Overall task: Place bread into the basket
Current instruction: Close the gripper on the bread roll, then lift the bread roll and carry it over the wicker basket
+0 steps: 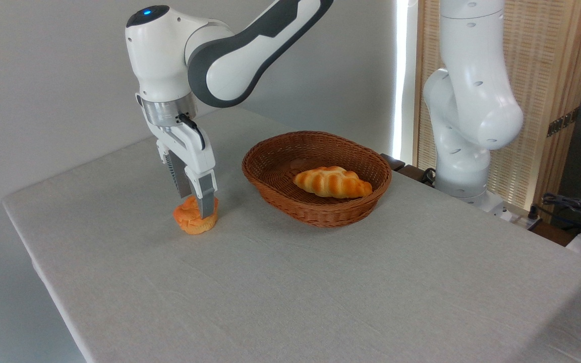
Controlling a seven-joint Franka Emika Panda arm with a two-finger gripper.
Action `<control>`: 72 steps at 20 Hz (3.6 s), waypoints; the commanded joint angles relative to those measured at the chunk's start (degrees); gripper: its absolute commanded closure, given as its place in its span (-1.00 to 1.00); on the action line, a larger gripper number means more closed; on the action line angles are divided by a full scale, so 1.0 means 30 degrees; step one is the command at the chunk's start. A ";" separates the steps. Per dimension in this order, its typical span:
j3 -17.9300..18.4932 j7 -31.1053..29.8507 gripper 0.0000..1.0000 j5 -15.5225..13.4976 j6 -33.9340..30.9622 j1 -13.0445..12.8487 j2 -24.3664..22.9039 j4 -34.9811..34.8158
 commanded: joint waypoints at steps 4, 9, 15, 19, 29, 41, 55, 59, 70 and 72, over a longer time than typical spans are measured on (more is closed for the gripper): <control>0.0296 0.0059 -1.00 0.0241 0.0328 -0.0143 -0.0200 0.0022; 0.0238 0.0030 -1.00 0.0561 0.0328 -0.0172 -0.0171 0.0022; 0.0179 -0.0059 -1.00 0.1032 0.0328 -0.0231 0.0121 0.0022; 0.0120 -0.0059 -1.00 0.1032 0.0328 -0.0260 0.0415 -0.0007; 0.0120 0.0059 0.04 0.1062 0.0270 -0.0495 0.0650 -0.0007; 0.0208 0.0088 0.29 0.1062 0.0211 -0.0466 0.0300 0.0022; 0.1585 0.0293 0.20 0.1032 -0.5350 -0.0289 -0.3741 0.0257; 0.1673 0.0557 0.20 0.0857 -0.7723 -0.0319 -0.4856 0.0111; 0.1380 0.1406 -1.00 0.0827 -1.2239 -0.1373 -0.5708 -0.1296; 0.1235 0.1377 -1.00 0.0827 -1.2269 -0.1403 -0.5708 -0.1296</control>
